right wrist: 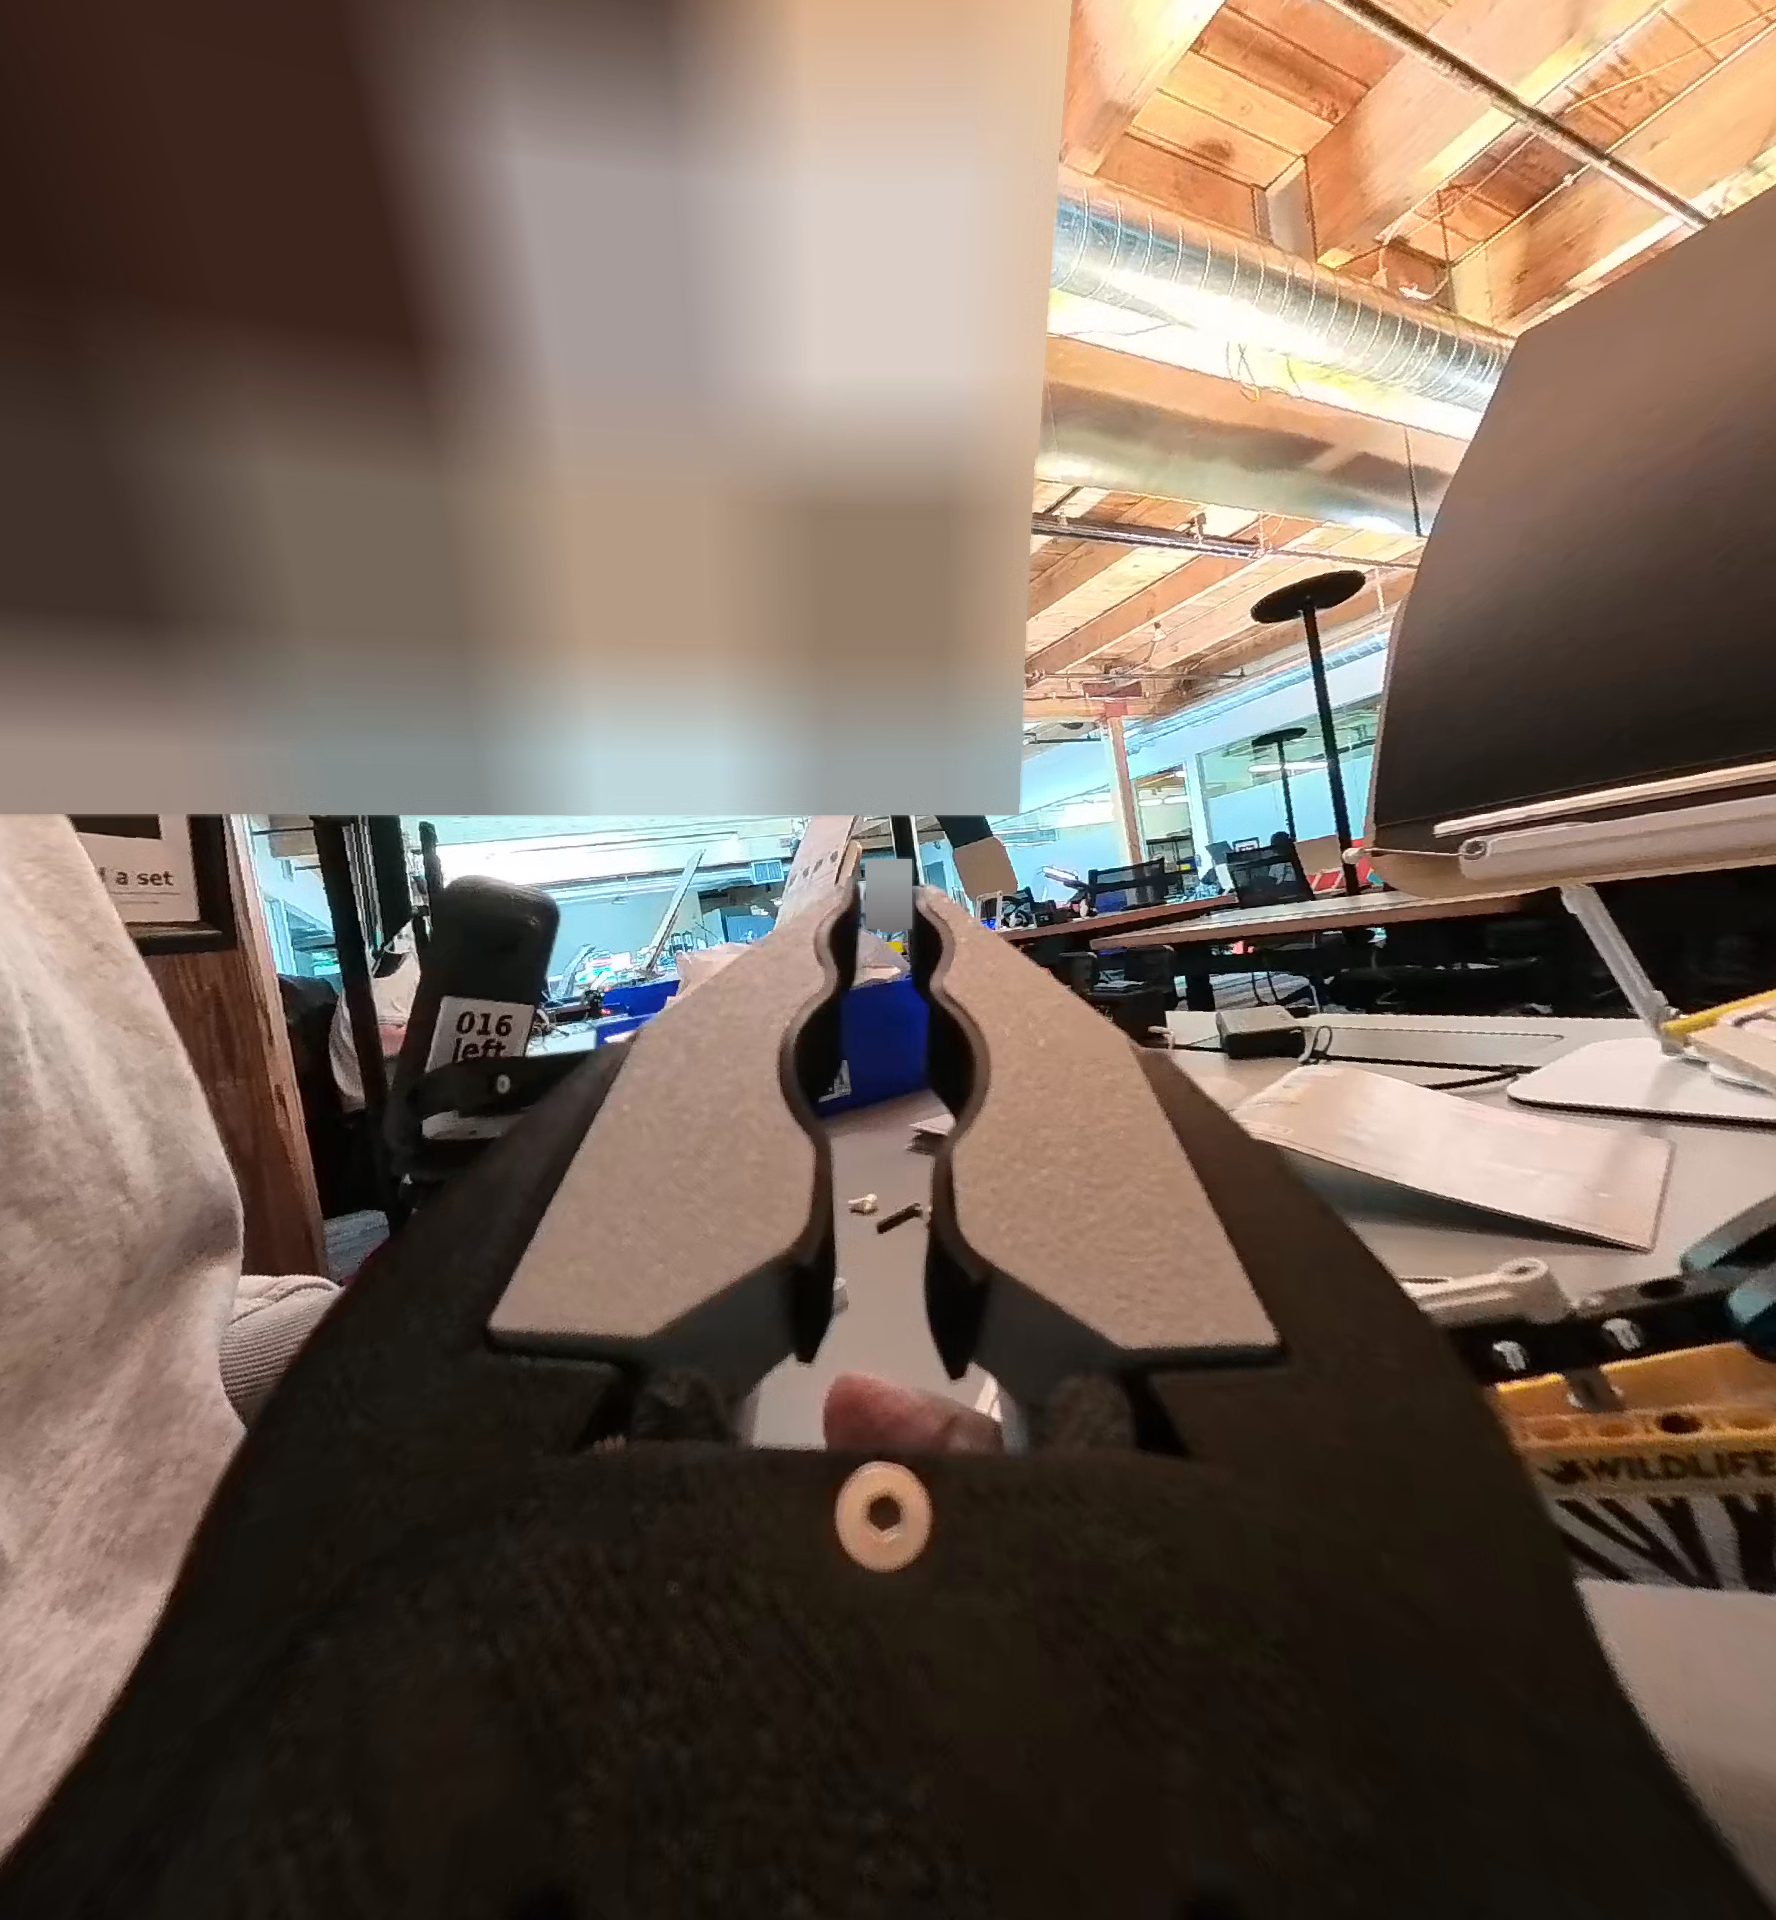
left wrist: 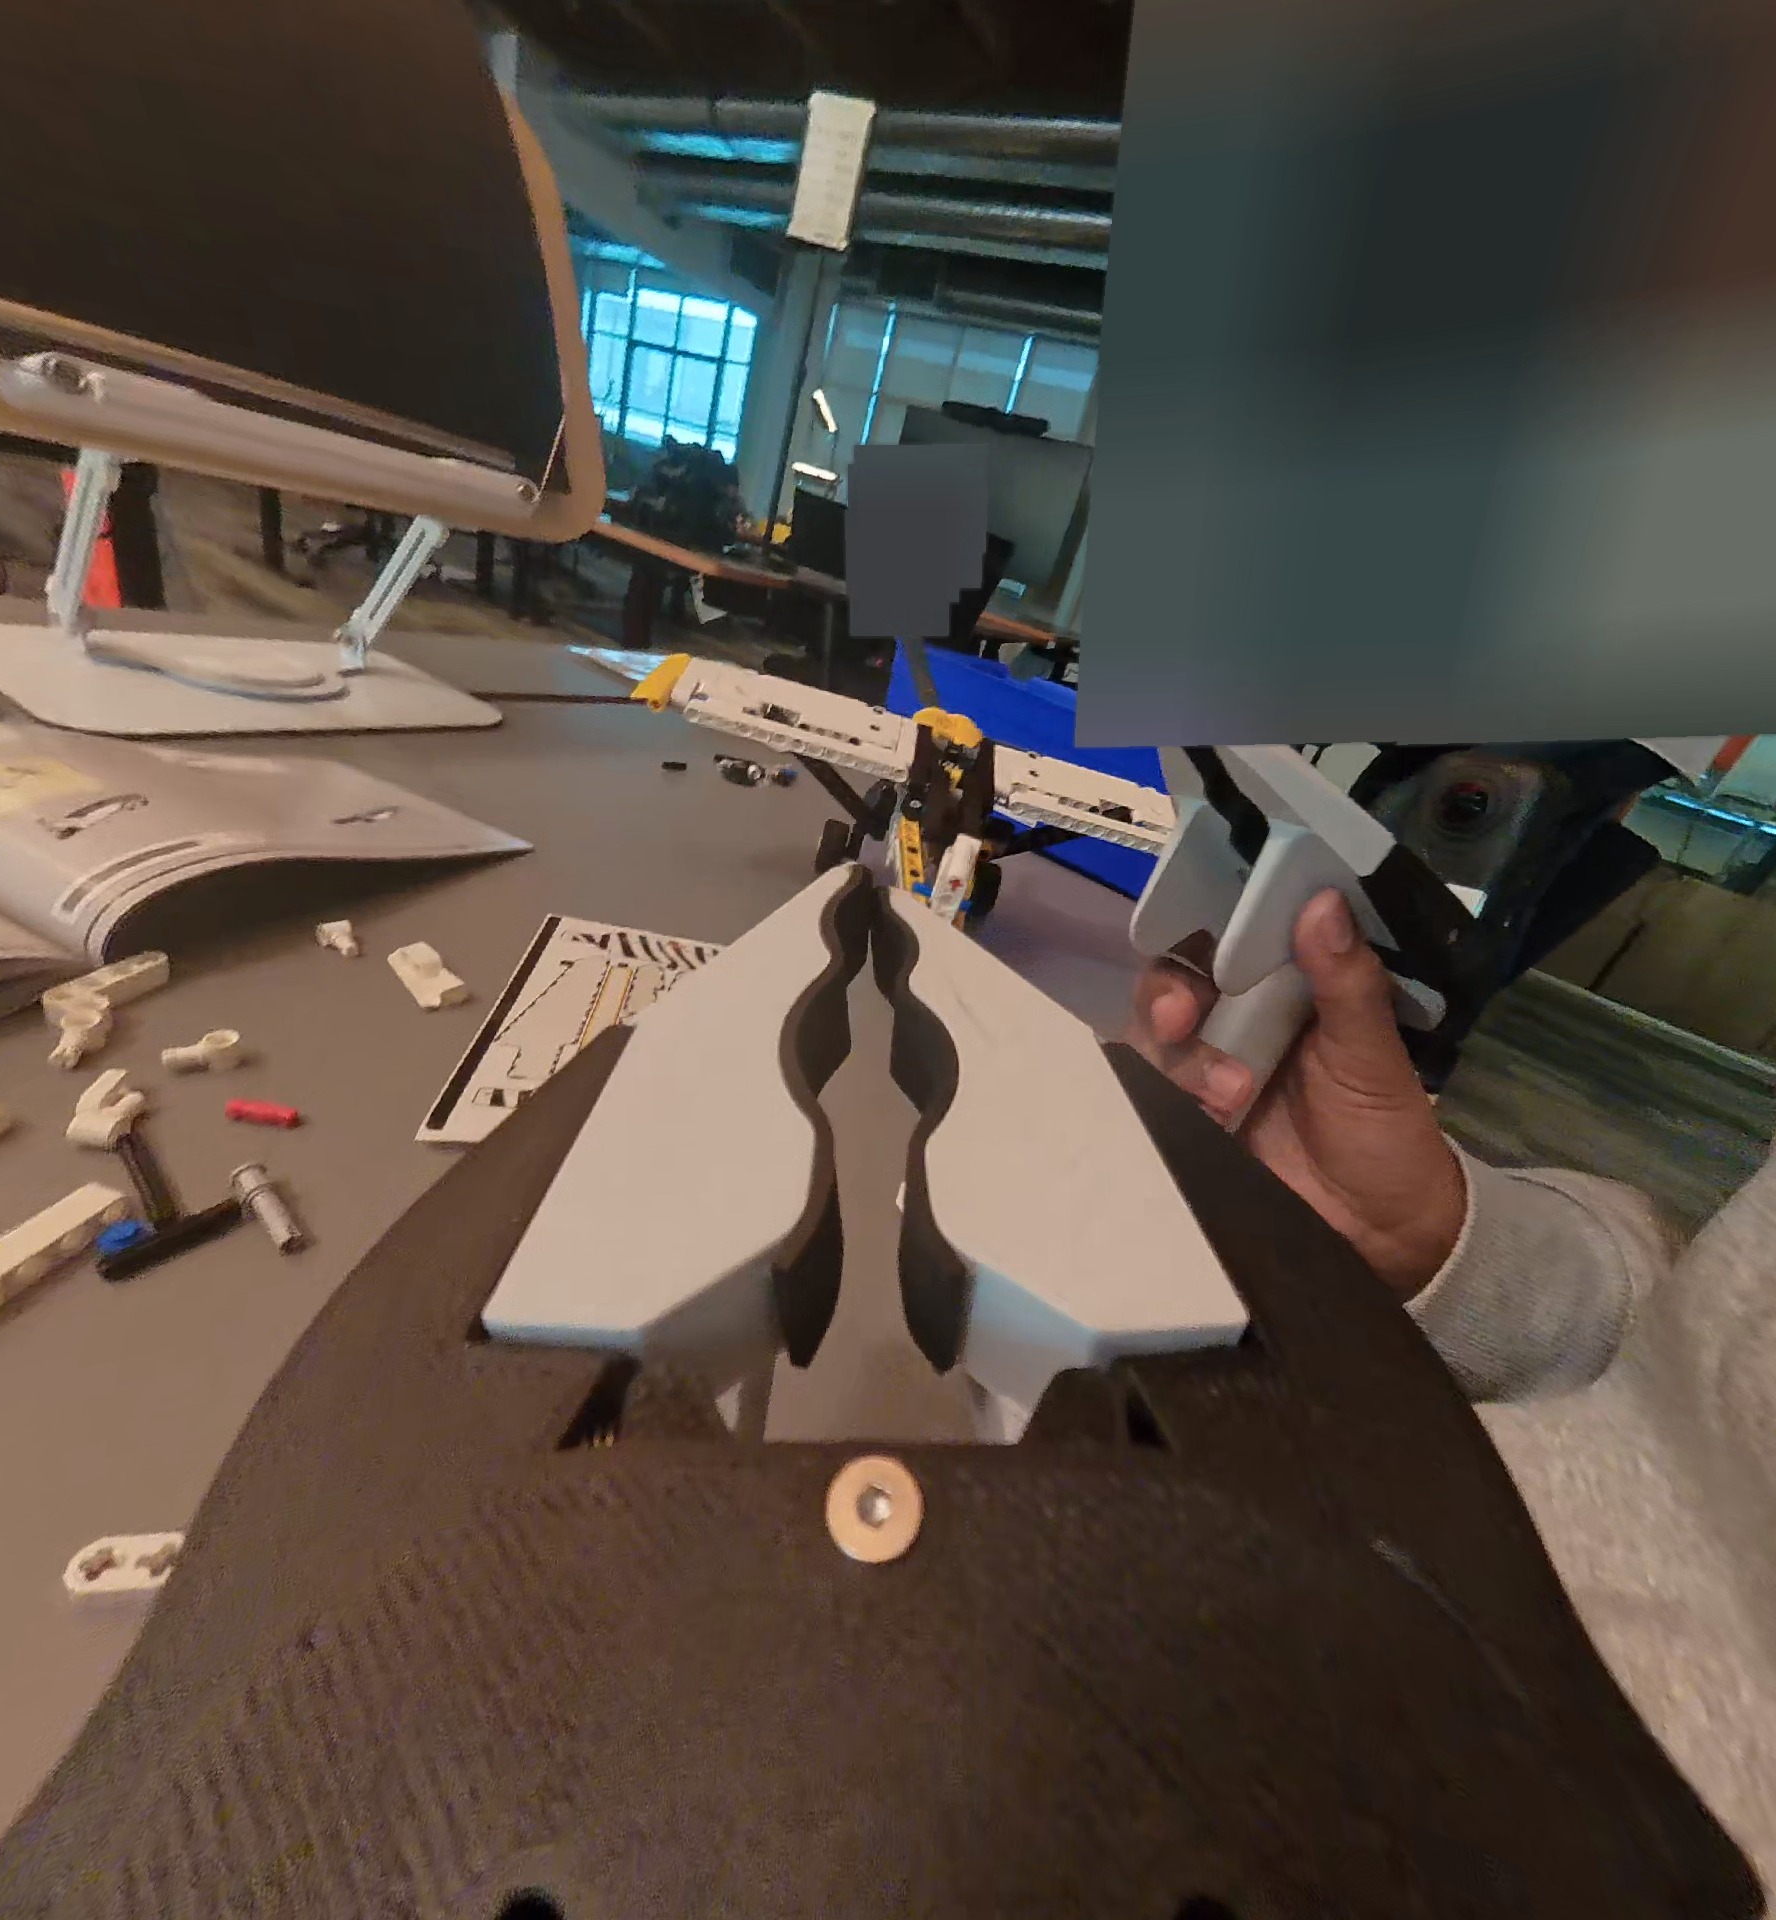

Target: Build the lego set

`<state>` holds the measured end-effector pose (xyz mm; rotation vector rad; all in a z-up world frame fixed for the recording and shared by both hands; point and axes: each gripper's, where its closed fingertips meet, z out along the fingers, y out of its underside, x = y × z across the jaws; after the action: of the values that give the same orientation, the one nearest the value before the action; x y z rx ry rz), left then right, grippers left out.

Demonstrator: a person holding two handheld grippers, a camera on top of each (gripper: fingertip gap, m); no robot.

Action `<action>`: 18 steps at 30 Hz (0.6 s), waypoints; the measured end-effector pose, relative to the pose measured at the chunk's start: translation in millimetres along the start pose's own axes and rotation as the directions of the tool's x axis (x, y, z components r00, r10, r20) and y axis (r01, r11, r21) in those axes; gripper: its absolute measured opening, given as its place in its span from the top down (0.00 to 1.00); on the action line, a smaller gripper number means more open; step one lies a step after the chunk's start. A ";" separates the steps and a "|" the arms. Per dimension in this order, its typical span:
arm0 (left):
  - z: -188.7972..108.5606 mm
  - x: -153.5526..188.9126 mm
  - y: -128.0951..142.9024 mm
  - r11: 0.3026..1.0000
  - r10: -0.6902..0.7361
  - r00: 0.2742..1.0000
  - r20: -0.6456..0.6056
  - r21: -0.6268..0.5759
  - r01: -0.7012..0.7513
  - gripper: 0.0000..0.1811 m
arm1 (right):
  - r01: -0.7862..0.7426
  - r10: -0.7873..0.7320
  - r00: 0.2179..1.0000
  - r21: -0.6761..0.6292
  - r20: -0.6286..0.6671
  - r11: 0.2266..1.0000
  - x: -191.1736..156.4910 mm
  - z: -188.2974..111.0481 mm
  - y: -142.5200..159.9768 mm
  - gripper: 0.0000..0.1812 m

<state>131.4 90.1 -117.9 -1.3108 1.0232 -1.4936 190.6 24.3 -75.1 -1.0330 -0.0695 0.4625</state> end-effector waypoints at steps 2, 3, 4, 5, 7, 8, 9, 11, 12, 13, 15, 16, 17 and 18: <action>1.0 -2.7 1.7 1.000 0.014 0.999 0.035 -0.016 -0.014 1.00 | -0.012 0.012 1.000 0.003 0.003 1.000 0.7 0.0 -0.2 0.96; 1.7 -1.5 2.3 0.999 0.025 0.999 0.034 -0.021 -0.025 1.00 | -0.020 0.020 1.000 0.005 0.003 1.000 1.4 -0.1 -0.4 0.96; 2.9 0.8 3.1 0.999 0.029 0.999 0.019 -0.026 -0.028 1.00 | -0.030 0.030 1.000 0.008 0.003 1.000 2.3 -0.2 -0.7 0.96; 4.3 2.9 4.1 0.999 0.019 1.000 0.000 -0.031 -0.019 1.00 | -0.041 0.041 0.999 0.011 0.004 0.999 3.1 -0.2 -0.8 0.96; 5.7 -0.5 5.8 0.999 -0.019 1.000 -0.001 -0.043 0.019 1.00 | -0.064 0.064 0.998 0.014 0.007 0.998 4.7 0.0 -0.9 0.95; 5.8 -2.8 6.0 0.998 -0.039 0.999 0.001 -0.044 0.039 1.00 | -0.074 0.074 0.997 0.014 0.007 0.997 5.4 0.2 -0.8 0.95; 5.8 -4.3 6.0 0.997 -0.056 0.998 0.001 -0.044 0.056 1.00 | -0.080 0.080 0.997 0.013 0.007 0.997 5.9 0.4 -0.7 0.95; 6.0 -5.3 6.2 0.996 -0.082 0.997 -0.011 -0.046 0.081 1.00 | -0.089 0.089 0.996 0.014 0.007 0.996 6.8 0.7 -0.5 0.95; 6.2 -5.5 6.7 0.994 -0.096 0.995 -0.020 -0.050 0.095 1.00 | -0.092 0.092 0.996 0.014 0.006 0.996 7.0 0.9 -0.3 0.95; 6.7 -6.1 7.3 0.992 -0.114 0.993 -0.026 -0.055 0.112 1.00 | -0.095 0.095 0.995 0.014 0.007 0.995 7.1 1.1 -0.2 0.95; 7.3 -7.3 8.1 0.985 -0.164 0.986 -0.044 -0.060 0.161 1.00 | -0.099 0.099 0.995 0.012 0.008 0.995 7.2 1.6 0.2 0.94; 7.4 -8.2 8.5 0.980 -0.190 0.980 -0.051 -0.062 0.187 1.00 | -0.101 0.101 0.995 0.011 0.008 0.995 7.2 1.9 0.5 0.94; 7.2 -9.3 8.6 0.976 -0.210 0.976 -0.054 -0.062 0.206 1.00 | -0.102 0.102 0.995 0.011 0.008 0.995 7.2 2.0 0.6 0.94; 6.8 -10.5 8.2 0.974 -0.222 0.974 -0.054 -0.059 0.219 1.00 | -0.103 0.103 0.995 0.010 0.009 0.995 7.2 2.1 0.7 0.94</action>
<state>139.6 97.6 -127.9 -1.4628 0.9860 -1.6909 196.3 29.2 -75.7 -1.0276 -0.0212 0.5603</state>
